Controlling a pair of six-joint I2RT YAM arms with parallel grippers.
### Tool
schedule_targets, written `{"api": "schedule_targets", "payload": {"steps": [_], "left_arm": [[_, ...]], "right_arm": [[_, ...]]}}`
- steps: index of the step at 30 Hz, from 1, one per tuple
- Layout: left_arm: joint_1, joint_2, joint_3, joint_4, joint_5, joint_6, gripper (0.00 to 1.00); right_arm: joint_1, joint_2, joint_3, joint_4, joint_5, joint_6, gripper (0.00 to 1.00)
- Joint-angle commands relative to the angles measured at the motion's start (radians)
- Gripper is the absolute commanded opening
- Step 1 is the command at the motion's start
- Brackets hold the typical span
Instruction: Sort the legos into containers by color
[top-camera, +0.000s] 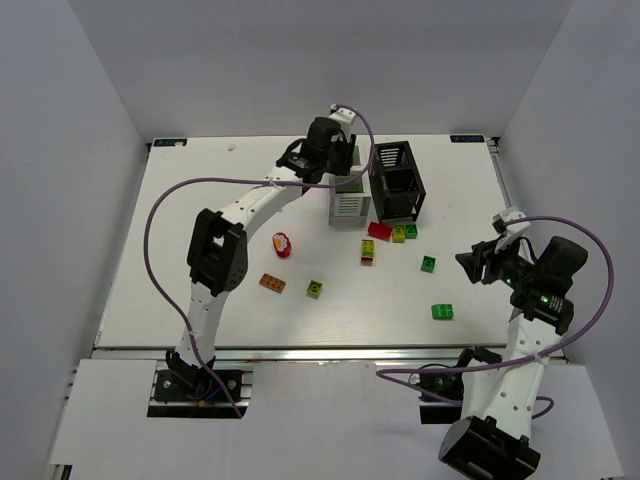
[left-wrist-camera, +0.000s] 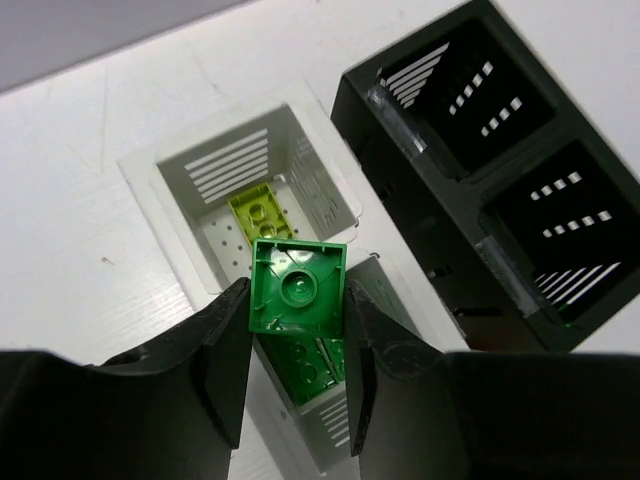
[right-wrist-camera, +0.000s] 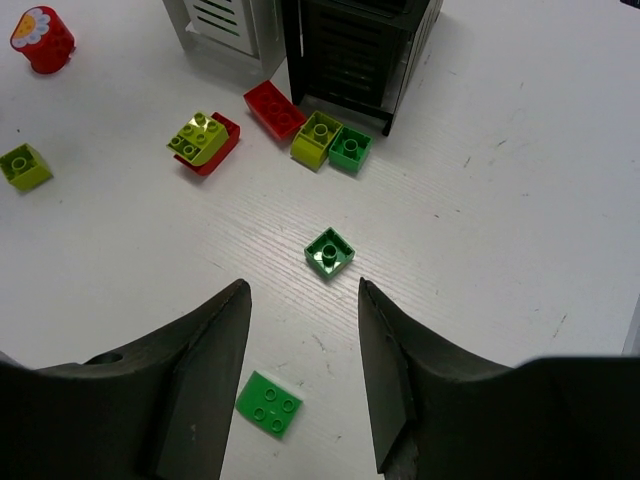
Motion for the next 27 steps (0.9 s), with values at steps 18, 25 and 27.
{"api": "schedule_targets", "payload": {"steps": [18,25,27], "left_arm": [[-0.01,-0.049,-0.058,-0.01,0.027,-0.033,0.16],[-0.01,-0.101,-0.12,-0.01,0.054,-0.01,0.1],[-0.01,-0.11,-0.143,-0.008,0.055,-0.004,0.1]], "right_arm": [[-0.024,-0.018,0.035,-0.026,-0.05,-0.028,0.54],[-0.025,-0.01,0.037,-0.03,-0.055,-0.034,0.54],[-0.025,-0.01,0.039,-0.03,-0.056,-0.034,0.54]]}}
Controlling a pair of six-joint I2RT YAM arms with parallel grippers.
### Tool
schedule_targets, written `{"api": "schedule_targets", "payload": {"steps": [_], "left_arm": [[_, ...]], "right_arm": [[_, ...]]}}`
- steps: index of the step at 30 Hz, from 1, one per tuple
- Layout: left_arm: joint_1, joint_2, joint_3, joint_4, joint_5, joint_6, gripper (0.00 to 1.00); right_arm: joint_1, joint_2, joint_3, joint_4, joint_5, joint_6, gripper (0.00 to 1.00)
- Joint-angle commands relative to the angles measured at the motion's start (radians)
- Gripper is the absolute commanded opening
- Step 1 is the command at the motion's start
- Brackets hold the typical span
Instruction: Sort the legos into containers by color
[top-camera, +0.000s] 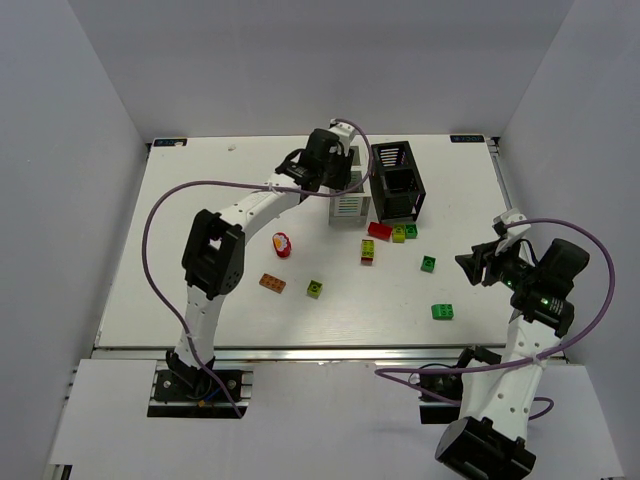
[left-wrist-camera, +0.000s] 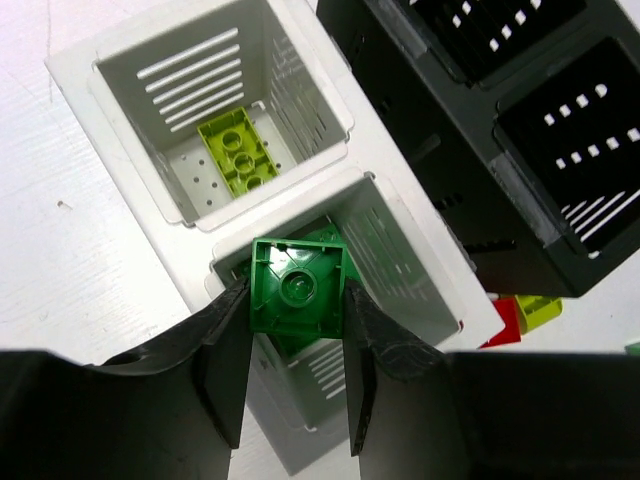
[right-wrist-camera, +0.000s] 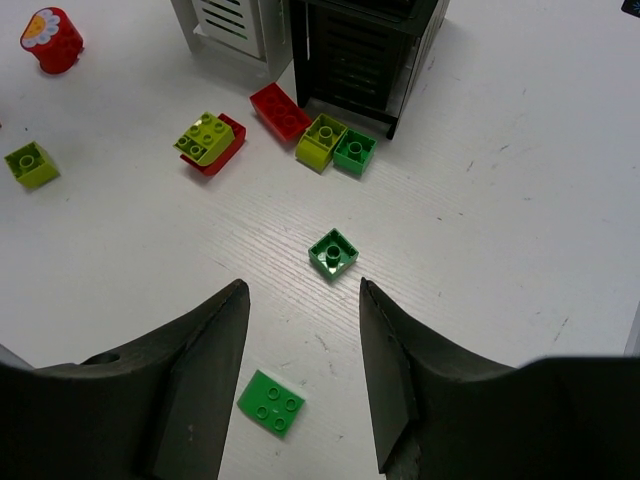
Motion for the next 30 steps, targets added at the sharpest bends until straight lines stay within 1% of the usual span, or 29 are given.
{"api": "schedule_targets", "payload": {"steps": [1,2,3,6,7,8,9,11,12,14,19,22,25,27,28,29,30], "left_arm": [[-0.003,-0.093,-0.032,-0.001,0.02,0.017,0.11],[-0.003,-0.093,-0.038,-0.003,0.02,0.018,0.11],[-0.003,-0.091,-0.038,-0.006,0.052,0.02,0.12],[-0.003,-0.093,-0.043,-0.01,0.054,0.02,0.21],[-0.003,-0.094,-0.047,-0.004,0.05,0.02,0.26],[-0.005,-0.099,-0.052,0.0,0.045,0.018,0.34],[-0.005,-0.103,-0.061,0.005,0.042,0.018,0.4],[-0.005,-0.114,-0.066,0.016,0.036,0.017,0.45],[-0.005,-0.117,-0.067,0.017,0.036,0.015,0.49],[-0.005,-0.131,-0.066,0.019,0.036,0.011,0.51],[-0.008,-0.175,-0.063,0.013,0.036,0.009,0.62],[-0.008,-0.205,-0.066,-0.001,0.036,0.015,0.65],[-0.008,-0.234,-0.084,-0.018,0.036,0.02,0.65],[-0.008,-0.284,-0.128,-0.019,0.037,0.012,0.64],[-0.008,-0.31,-0.151,-0.016,0.036,0.006,0.56],[-0.008,-0.339,-0.184,-0.004,0.046,-0.011,0.44],[-0.008,-0.414,-0.266,0.014,0.06,-0.025,0.29]], "right_arm": [[-0.005,0.005,0.039,-0.006,-0.027,-0.012,0.54],[-0.005,0.005,0.039,-0.006,-0.027,-0.012,0.54],[-0.005,0.003,0.039,-0.006,-0.027,-0.012,0.54],[-0.007,0.005,0.037,-0.006,-0.027,-0.012,0.54],[-0.007,0.005,0.039,-0.008,-0.027,-0.012,0.54],[-0.007,0.006,0.036,-0.008,-0.027,-0.012,0.54],[-0.007,0.006,0.037,-0.008,-0.028,-0.012,0.54],[-0.007,0.008,0.037,-0.009,-0.03,-0.013,0.54],[-0.007,0.011,0.037,-0.011,-0.03,-0.015,0.54],[-0.007,0.011,0.035,-0.015,-0.033,-0.018,0.55],[-0.007,0.02,0.037,-0.026,-0.042,-0.03,0.56],[-0.007,0.024,0.042,-0.04,-0.048,-0.041,0.58],[-0.007,0.024,0.04,-0.043,-0.057,-0.046,0.6],[-0.007,0.029,0.043,-0.043,-0.071,-0.055,0.66],[-0.007,0.037,0.048,-0.044,-0.091,-0.058,0.66],[-0.005,0.052,0.051,-0.046,-0.102,-0.061,0.69],[0.001,0.064,0.055,-0.043,-0.111,-0.064,0.73]]}}
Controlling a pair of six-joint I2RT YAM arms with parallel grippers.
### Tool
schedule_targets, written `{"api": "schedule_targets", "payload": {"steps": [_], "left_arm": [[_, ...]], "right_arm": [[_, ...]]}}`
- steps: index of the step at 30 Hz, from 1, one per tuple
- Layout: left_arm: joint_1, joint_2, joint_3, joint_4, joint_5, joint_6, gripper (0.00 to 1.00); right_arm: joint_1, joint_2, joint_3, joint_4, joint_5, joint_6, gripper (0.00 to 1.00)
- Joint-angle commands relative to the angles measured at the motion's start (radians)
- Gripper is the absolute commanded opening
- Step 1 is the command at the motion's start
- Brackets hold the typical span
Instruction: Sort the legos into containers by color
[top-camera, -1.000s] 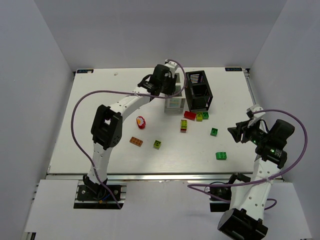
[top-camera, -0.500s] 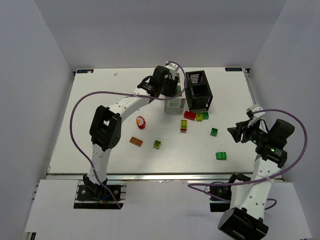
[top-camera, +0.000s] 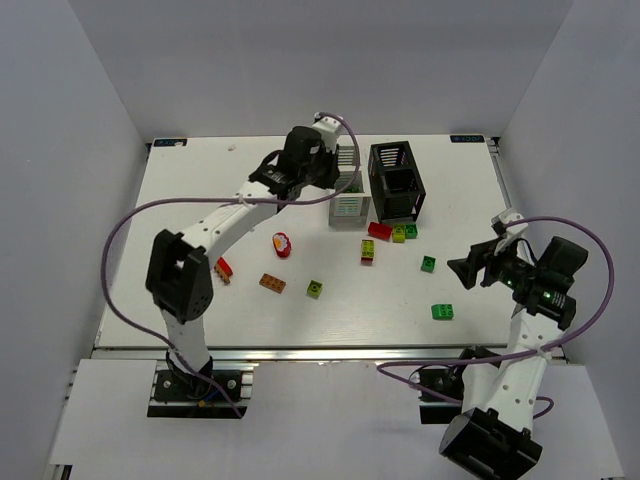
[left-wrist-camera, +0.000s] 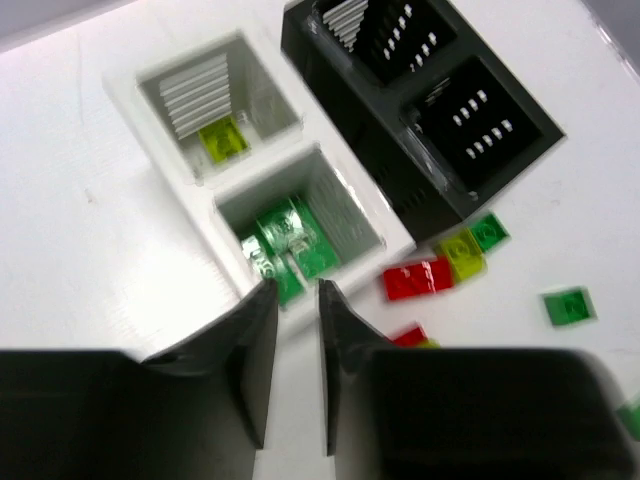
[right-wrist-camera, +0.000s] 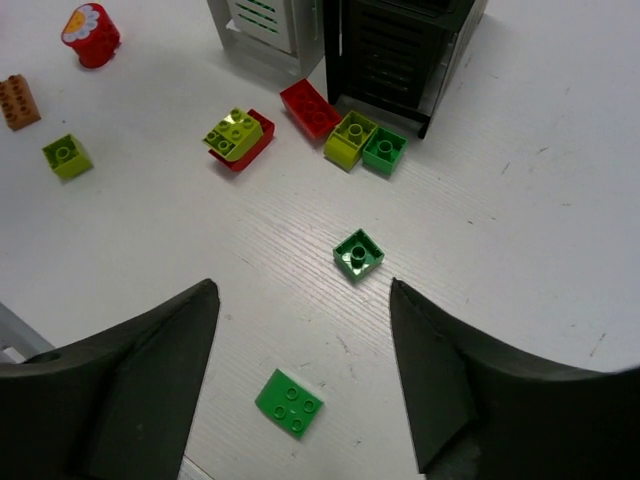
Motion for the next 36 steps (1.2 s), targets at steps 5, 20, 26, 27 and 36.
{"api": "schedule_targets", "payload": {"steps": [5,20,26,27,36], "left_arm": [[-0.002,-0.44,-0.418,0.191,0.068,-0.077,0.18],[0.0,-0.81,-0.785,0.326,-0.134,-0.008,0.72],[0.0,-0.781,-0.788,0.322,-0.156,0.009,0.72],[0.0,-0.78,-0.793,0.322,-0.156,0.009,0.72],[0.0,-0.787,-0.802,0.334,-0.17,0.023,0.73]], "right_arm": [[0.096,0.173,0.103,-0.004,-0.018,-0.026,0.82],[0.582,0.524,0.088,0.325,0.934,0.546,0.88],[0.591,0.552,0.032,0.408,0.934,0.664,0.87],[0.592,0.561,0.04,0.402,0.937,0.667,0.87],[0.61,0.733,0.151,0.358,0.891,0.756,0.71]]}}
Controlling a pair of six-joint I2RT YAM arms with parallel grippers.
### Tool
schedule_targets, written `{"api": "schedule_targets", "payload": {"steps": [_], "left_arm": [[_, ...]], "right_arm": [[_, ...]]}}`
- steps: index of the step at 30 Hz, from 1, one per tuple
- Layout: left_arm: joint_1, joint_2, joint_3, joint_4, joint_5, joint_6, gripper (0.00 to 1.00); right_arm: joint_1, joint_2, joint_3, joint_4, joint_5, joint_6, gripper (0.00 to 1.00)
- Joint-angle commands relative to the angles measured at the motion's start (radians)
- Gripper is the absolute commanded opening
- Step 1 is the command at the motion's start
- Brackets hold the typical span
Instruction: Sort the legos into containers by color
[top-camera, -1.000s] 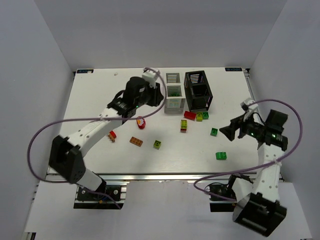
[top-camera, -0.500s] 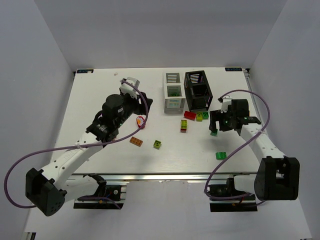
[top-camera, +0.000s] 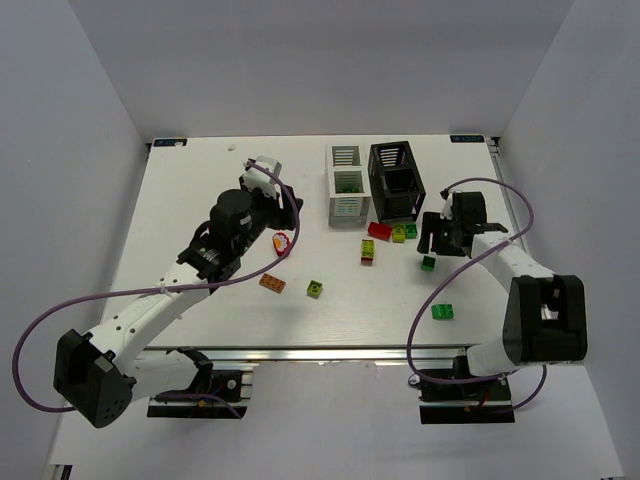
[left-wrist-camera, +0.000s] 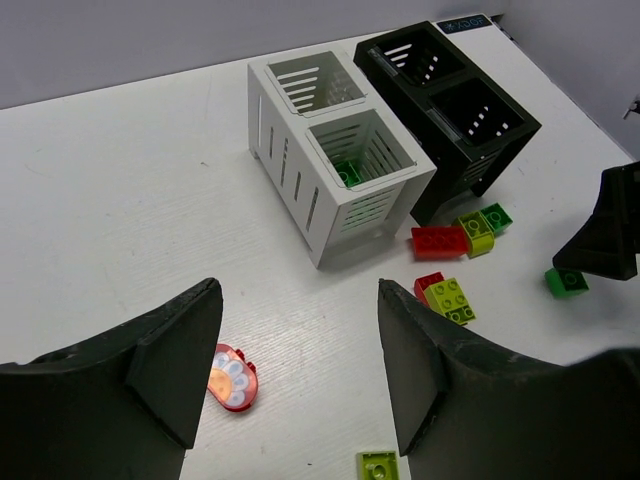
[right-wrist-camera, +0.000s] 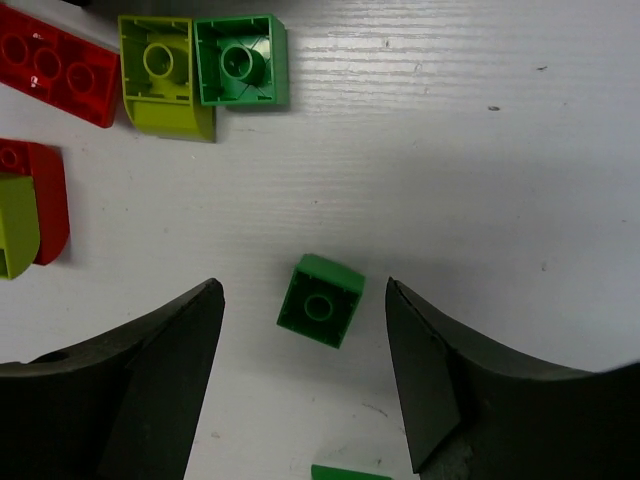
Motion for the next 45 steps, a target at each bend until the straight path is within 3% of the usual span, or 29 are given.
{"api": "schedule_targets", "payload": {"steps": [1,10,33,39,45], "left_arm": [[0.0,-0.019,-0.008,0.02,-0.018,0.013,0.73],[0.0,-0.036,-0.01,0.023,-0.012,0.016,0.73],[0.0,-0.019,-0.011,0.023,0.002,0.022,0.73],[0.0,-0.027,-0.013,0.023,0.001,0.024,0.73],[0.0,-0.033,-0.019,0.027,-0.019,0.042,0.73]], "right_arm": [[0.02,0.021,0.03,0.019,0.018,0.067,0.71],[0.023,0.03,-0.01,0.032,0.067,0.077,0.7],[0.022,0.145,-0.011,0.024,0.067,0.071,0.58],[0.022,0.127,-0.011,0.027,0.055,0.061,0.44],[0.02,0.064,-0.014,0.035,0.016,0.045,0.24]]}}
